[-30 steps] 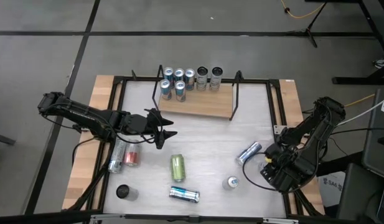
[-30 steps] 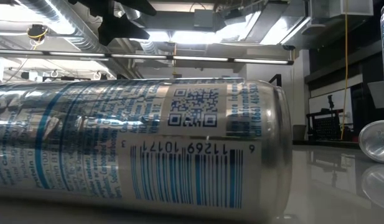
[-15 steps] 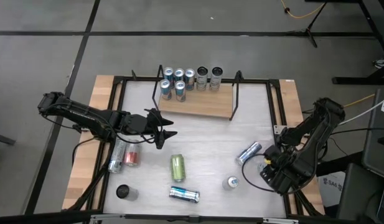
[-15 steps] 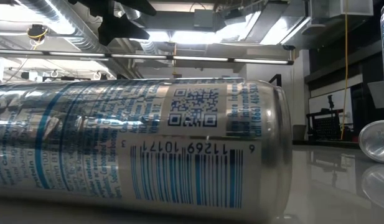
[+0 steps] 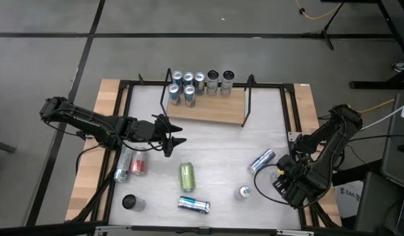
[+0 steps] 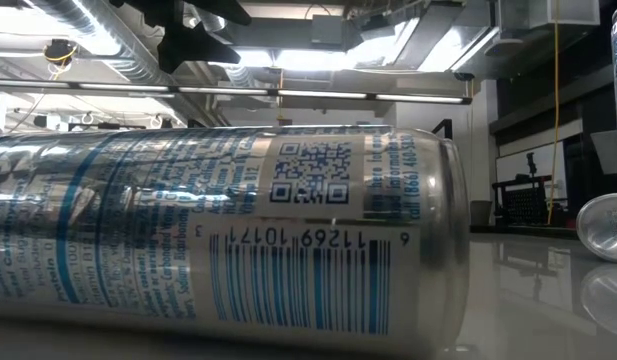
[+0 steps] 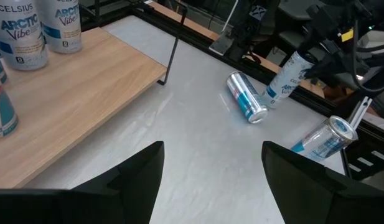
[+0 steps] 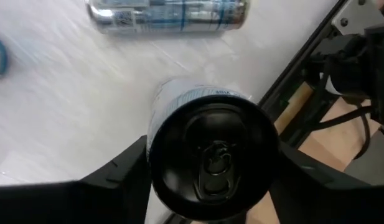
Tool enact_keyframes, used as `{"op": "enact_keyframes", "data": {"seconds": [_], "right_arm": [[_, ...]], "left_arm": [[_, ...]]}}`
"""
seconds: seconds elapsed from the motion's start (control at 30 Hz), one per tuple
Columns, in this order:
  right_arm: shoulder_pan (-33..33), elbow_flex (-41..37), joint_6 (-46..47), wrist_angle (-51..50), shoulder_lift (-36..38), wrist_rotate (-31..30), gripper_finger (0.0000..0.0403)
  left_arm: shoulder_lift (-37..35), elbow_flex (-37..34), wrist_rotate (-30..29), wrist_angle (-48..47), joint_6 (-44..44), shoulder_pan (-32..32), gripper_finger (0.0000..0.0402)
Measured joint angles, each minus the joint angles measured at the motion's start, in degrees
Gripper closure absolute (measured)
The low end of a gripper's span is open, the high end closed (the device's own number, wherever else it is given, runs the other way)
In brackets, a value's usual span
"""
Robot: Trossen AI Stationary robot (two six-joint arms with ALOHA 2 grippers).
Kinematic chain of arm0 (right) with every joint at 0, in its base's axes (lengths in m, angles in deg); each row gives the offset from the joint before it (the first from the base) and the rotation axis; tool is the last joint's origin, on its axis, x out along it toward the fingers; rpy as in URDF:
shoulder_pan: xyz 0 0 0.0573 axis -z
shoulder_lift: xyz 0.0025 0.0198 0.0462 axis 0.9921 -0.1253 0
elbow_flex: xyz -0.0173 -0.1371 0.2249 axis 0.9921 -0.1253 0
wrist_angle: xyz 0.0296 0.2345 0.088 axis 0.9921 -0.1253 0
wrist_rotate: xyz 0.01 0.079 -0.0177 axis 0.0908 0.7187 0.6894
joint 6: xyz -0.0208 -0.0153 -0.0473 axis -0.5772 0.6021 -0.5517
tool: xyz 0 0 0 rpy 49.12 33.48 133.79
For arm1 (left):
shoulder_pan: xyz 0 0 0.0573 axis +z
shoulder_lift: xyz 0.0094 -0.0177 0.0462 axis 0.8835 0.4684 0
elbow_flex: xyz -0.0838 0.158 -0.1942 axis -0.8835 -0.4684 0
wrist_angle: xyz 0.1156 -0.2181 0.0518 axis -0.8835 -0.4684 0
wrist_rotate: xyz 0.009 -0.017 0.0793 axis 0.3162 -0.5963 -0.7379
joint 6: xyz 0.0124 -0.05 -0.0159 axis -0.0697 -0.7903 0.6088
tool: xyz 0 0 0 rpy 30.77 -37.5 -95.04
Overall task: Place canned beverage on shelf
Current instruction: Put the white blue soda can on the shelf
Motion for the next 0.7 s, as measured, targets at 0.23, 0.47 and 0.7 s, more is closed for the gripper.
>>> {"op": "enact_keyframes", "data": {"seconds": [0.23, 0.47, 0.7], "right_arm": [[4.68, 4.01, -5.56, -0.25, -0.08, -0.51, 0.0157], [14.51, 10.15, -21.17, -0.31, -0.08, -2.09, 0.0161], [26.1, 17.2, -39.35, -0.17, -0.06, -4.47, 0.0159]], "left_arm": [[0.0, 0.0, -0.24, 0.05, 0.02, 0.0, 0.0138], [0.0, 0.0, -0.24, 0.11, 0.04, 0.01, 0.0138], [0.0, 0.0, -0.24, 0.11, 0.07, 0.01, 0.0138]]}}
